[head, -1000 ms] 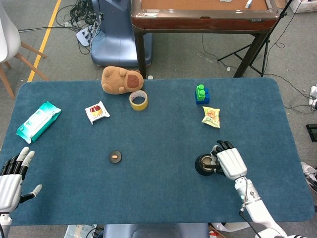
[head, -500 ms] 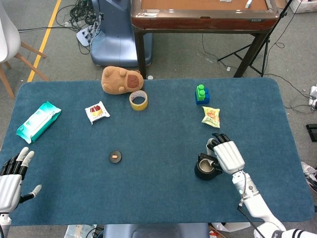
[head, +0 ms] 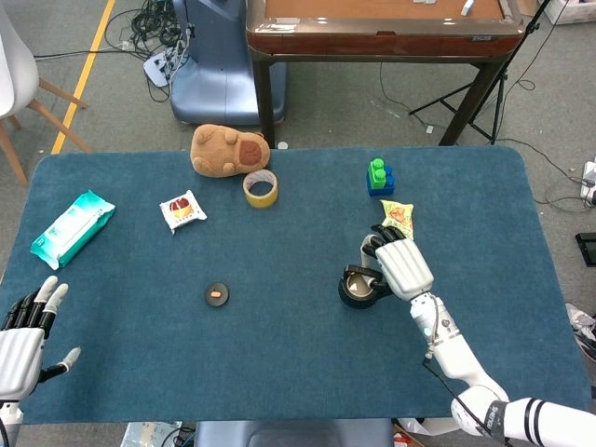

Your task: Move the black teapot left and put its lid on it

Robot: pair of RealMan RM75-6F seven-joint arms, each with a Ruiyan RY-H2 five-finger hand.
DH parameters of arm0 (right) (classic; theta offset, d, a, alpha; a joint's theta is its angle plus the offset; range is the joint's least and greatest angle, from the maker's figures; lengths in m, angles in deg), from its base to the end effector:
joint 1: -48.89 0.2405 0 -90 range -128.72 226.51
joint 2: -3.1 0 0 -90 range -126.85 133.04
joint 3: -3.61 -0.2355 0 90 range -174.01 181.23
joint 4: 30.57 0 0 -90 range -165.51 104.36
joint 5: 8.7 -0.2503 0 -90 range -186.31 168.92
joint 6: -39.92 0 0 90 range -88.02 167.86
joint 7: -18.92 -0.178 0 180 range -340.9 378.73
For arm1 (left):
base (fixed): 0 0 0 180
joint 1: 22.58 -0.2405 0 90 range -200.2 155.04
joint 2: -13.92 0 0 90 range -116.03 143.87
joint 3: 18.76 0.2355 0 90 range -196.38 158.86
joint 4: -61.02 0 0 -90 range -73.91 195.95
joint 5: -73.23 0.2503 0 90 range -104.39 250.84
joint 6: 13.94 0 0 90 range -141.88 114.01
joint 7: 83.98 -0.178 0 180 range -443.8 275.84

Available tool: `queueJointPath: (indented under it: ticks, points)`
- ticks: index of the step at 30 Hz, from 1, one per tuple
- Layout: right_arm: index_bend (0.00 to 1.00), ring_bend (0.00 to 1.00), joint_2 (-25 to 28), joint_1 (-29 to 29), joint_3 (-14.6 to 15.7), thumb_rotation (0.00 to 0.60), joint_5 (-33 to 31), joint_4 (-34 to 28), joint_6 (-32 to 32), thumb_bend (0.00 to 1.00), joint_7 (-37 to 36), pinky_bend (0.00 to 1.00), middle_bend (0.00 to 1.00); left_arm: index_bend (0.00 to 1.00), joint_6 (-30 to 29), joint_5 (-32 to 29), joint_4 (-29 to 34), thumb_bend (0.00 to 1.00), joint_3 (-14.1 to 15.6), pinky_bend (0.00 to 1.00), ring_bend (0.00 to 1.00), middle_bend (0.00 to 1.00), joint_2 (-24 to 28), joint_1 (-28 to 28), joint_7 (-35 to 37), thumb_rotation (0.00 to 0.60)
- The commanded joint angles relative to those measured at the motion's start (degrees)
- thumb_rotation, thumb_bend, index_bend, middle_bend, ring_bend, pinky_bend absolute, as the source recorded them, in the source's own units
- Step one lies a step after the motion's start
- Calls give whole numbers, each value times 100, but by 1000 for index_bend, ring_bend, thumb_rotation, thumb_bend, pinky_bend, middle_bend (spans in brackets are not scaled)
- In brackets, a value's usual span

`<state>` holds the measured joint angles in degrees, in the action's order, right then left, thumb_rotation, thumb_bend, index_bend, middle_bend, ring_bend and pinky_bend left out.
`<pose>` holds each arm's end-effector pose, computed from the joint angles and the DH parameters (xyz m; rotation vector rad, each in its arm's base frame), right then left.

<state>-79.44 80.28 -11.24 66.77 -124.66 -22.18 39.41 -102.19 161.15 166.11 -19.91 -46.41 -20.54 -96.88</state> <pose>-0.1227 -0.3480 -0.0098 1.7426 -0.8372 1.0753 -0.2668 0.1924 0.1143 -1.4025 -0.8495 -0.8508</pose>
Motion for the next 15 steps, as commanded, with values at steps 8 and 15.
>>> queueJointPath:
  ticks: [8, 15]
  points:
    - [659, 189, -469, 773, -384, 600, -632, 331, 469, 507, 394, 214, 398, 25, 5, 91, 97, 198, 33, 61, 0, 0, 17, 12, -84, 600]
    - [659, 189, -854, 1385, -616, 600, -1168, 712, 725, 507, 778, 214, 398, 25, 29, 322, 242, 198, 48, 61, 0, 0, 35, 85, -201, 600]
